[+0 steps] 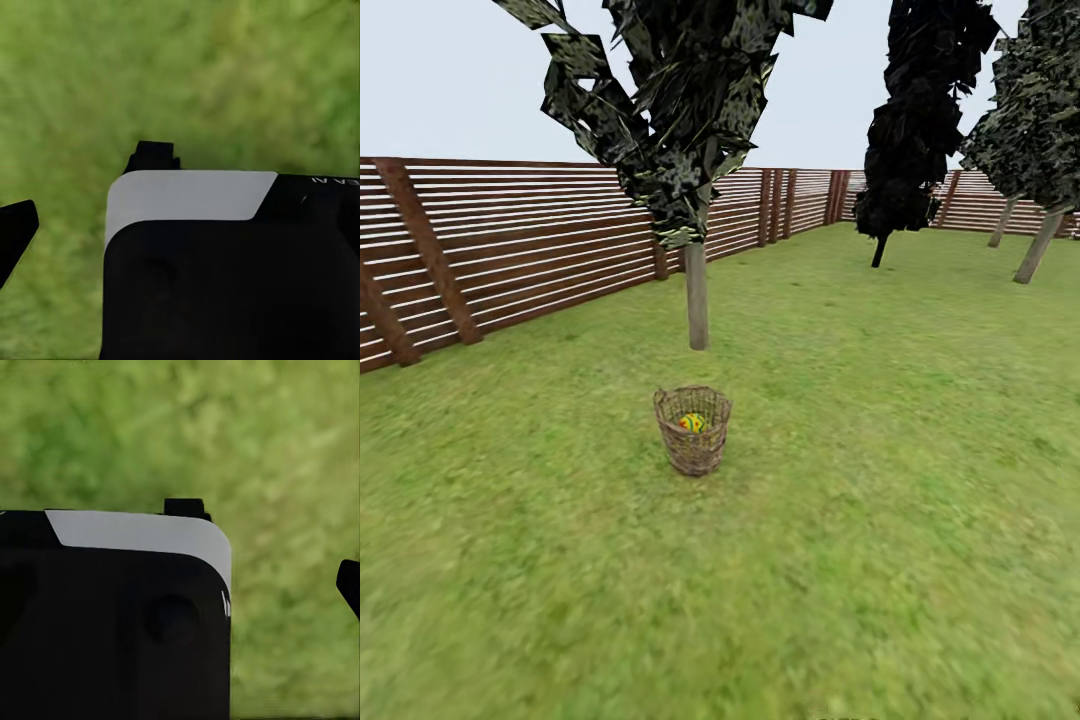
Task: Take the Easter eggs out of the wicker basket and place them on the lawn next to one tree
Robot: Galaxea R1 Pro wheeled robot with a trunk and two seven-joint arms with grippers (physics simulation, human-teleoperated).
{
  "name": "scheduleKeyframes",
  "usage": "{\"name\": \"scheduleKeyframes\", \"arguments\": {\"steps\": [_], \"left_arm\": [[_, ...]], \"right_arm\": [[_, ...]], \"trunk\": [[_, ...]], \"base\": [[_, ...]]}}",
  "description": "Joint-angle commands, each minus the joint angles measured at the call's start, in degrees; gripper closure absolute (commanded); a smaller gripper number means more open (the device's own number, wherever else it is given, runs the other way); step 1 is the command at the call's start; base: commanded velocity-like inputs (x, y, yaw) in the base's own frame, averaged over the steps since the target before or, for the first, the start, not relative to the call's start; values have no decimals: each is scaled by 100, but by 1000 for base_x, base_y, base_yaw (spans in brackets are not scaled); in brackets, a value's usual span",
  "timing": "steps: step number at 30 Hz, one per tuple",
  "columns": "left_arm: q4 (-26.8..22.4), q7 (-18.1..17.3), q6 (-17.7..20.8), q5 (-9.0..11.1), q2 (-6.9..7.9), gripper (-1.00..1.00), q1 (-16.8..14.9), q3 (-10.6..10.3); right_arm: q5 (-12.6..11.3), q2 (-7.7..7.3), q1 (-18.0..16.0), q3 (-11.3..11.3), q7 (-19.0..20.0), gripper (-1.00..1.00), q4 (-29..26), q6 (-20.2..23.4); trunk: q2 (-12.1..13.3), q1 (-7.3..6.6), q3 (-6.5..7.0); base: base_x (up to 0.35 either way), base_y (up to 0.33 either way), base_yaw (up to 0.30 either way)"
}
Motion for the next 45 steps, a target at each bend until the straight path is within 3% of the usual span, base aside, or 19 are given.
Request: {"name": "scheduleKeyframes", "arguments": {"steps": [1, 18, 29, 45], "left_arm": [[-11, 13, 30, 25, -4, -100, 0, 18], [-11, 12, 30, 25, -4, -100, 0, 18], [-11, 12, 28, 25, -1, -100, 0, 18], [-11, 12, 28, 25, 3, -100, 0, 21]], "right_arm": [[3, 0, -4, 3, -6, -100, 6, -20], [5, 4, -4, 3, -6, -100, 20, -20], [-4, 0, -4, -1, -6, -100, 15, -20], [-37, 0, -4, -5, -15, -100, 15, 7]], "trunk": [[-2, 0, -5], [-2, 0, -5], [-2, 0, -6], [-2, 0, -140]], "base": [[75, 277, -220], [85, 277, -30], [94, 277, -261], [95, 277, -25]]}}
